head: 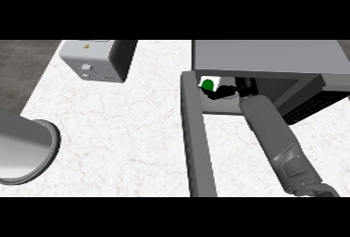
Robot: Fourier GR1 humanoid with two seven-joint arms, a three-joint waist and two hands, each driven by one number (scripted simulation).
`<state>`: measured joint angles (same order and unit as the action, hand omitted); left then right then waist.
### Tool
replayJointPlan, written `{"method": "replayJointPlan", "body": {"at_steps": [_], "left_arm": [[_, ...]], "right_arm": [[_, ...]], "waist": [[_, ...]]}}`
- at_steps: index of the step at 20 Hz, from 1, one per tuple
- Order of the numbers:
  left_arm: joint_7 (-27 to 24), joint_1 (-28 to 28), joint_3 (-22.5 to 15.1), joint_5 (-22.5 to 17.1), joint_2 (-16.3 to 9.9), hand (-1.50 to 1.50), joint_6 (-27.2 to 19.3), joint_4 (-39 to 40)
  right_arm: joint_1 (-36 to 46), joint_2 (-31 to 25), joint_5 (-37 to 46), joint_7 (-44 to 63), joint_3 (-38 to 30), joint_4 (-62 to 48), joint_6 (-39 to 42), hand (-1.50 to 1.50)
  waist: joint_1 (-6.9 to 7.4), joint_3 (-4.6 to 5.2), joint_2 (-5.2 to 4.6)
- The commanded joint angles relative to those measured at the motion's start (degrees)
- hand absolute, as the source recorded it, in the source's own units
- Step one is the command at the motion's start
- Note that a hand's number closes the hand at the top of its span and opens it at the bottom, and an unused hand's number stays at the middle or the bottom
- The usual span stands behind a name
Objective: Pick up the milk, place it into the microwave and close the microwave
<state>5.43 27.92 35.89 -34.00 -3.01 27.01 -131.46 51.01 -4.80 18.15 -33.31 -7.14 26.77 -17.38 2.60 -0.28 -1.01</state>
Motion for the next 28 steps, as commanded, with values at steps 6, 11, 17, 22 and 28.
{"method": "replayJointPlan", "body": {"at_steps": [6, 11, 17, 22, 28], "left_arm": [[-0.66, -2.69, -0.96, 1.51, 0.26, -1.5, 0.57, 1.05], [-0.59, -2.59, -1.97, 1.18, 0.84, -1.5, 1.47, 1.87], [-1.62, -4.62, -1.46, 2.27, -0.96, -1.5, 2.59, 4.29], [-1.2, -5.28, -1.69, 2.6, -1.29, -1.5, 2.4, 4.48], [-0.38, -5.3, -2.37, 4.94, -1.42, -1.5, 2.15, 3.22]], "right_arm": [[9.89, -2.99, 1.87, 0.08, -3.12, -11.77, -8.85, 1.5], [10.03, -5.14, 4.18, -2.05, -2.81, -13.33, -17.92, 1.5], [10.39, -6.99, 6.36, -4.32, -1.82, -16.34, -22.12, 1.5], [10.29, -8.8, 8.26, -1.03, -1.02, -20.22, -26.84, 1.5], [11.13, -12.22, 11.14, 6.28, 1.02, -23.92, -33.78, -1.5]], "waist": [[2.58, 0.17, -1.03], [3.64, 0.16, -1.64], [4.9, 0.14, -2.51], [5.3, 0.13, -2.6], [6.69, -0.04, -3.19]]}}
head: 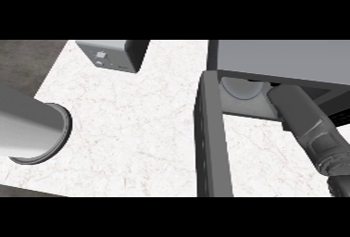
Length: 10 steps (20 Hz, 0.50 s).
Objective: Pick up the milk, place it into the microwave and close the microwave
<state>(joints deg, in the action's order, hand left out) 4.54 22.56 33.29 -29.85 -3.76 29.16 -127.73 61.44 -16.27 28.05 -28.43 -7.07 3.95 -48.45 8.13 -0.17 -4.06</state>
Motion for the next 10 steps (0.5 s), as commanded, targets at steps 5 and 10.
{"method": "replayJointPlan", "body": {"at_steps": [5, 10], "left_arm": [[-0.02, -1.65, -0.96, 2.88, -0.2, -1.5, -0.07, 1.09], [0.03, -3.25, -3.59, 3.71, -1.24, -1.5, 2.3, 2.66]], "right_arm": [[1.85, 1.21, 0.35, -4.15, 0.31, 1.67, 3.34, -1.5], [1.4, 1.81, -0.44, -8.86, -0.26, 2.45, 8.91, -1.5]], "waist": [[-0.13, -0.21, 0.2], [-0.8, -0.2, 0.08]]}}
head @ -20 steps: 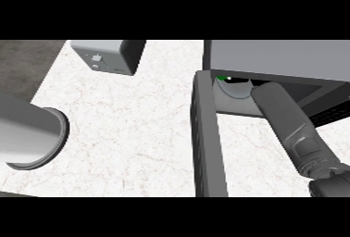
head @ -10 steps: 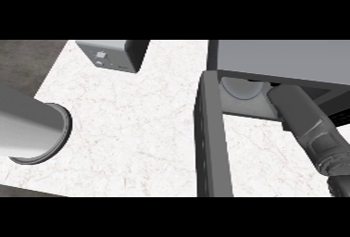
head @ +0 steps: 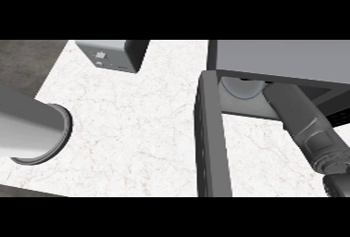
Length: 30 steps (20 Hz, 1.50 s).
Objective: Pick up the milk, place it into the microwave and close the microwave
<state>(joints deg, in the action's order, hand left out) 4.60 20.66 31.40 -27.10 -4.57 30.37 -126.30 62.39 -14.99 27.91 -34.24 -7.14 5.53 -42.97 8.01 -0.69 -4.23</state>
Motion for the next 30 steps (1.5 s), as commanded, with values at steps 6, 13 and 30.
{"method": "replayJointPlan", "body": {"at_steps": [6, 13, 30], "left_arm": [[-0.84, -0.38, -4.13, 0.57, 0.62, -1.5, 3.8, 0.68], [-1.01, -1.8, -7.67, 2.49, 0.42, -1.5, 6.46, 1.32], [3.1, -4.67, -22.02, 9.0, 4.55, 1.5, 2.04, 2.35]], "right_arm": [[0.51, 1.65, -4.15, -4.94, -3.79, 0.84, 10.02, -1.5], [-2.1, 5.14, -9.25, -11.42, -8.38, 1.92, 18.2, -1.5], [-11.1, 7.07, -17.34, -17.11, -14.11, 2.18, 44.32, -1.5]], "waist": [[0.11, 0.3, 0.66], [-2.34, 0.38, 1.58], [-6.6, 0.62, 3.65]]}}
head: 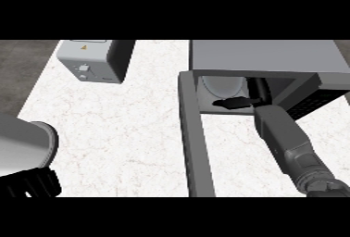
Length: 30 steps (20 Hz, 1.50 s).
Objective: Pick up the milk, place it into the microwave and close the microwave
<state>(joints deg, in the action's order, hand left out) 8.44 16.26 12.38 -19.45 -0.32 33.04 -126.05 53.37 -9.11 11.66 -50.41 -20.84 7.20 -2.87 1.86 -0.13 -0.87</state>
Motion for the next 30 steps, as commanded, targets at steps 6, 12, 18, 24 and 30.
{"method": "replayJointPlan", "body": {"at_steps": [6, 12, 18, 24, 30], "left_arm": [[-0.47, 2.77, -11.93, 6.56, 0.31, 1.5, -5.58, -0.88], [-0.23, -1.57, -13.39, 8.61, -0.97, 1.5, -3.33, 3.35], [-0.5, -9.28, -27.56, 19.74, 0.31, 1.5, -15.68, 6.77], [-2.99, -14.45, -30.62, 24.54, 0.32, 1.5, -15.09, 15.55], [-8.3, -24.69, -41.4, 29.83, 0.32, 1.5, -23.64, 35.83]], "right_arm": [[-10.48, 1.89, -1.63, -2.74, 1.95, 6.7, 7.95, -1.5], [-20.91, 0.95, -1.67, -4.21, 4.46, 13.56, 10.9, -1.5], [-30.38, 1.83, -3.84, -1.19, 5.49, 24.67, 11.13, -1.5], [-44.42, -2.18, -6.08, -1.24, 7.02, 38.18, 19.44, -1.5], [-48.65, -2.15, -8.01, 3.43, 8.24, 49.59, 19.99, -1.5]], "waist": [[-2.23, 0.17, 1.2], [-3.17, 0.22, 1.39], [-3.74, 0.22, 1.44], [-4.24, 0.28, 1.43], [-4.52, 0.27, 1.0]]}}
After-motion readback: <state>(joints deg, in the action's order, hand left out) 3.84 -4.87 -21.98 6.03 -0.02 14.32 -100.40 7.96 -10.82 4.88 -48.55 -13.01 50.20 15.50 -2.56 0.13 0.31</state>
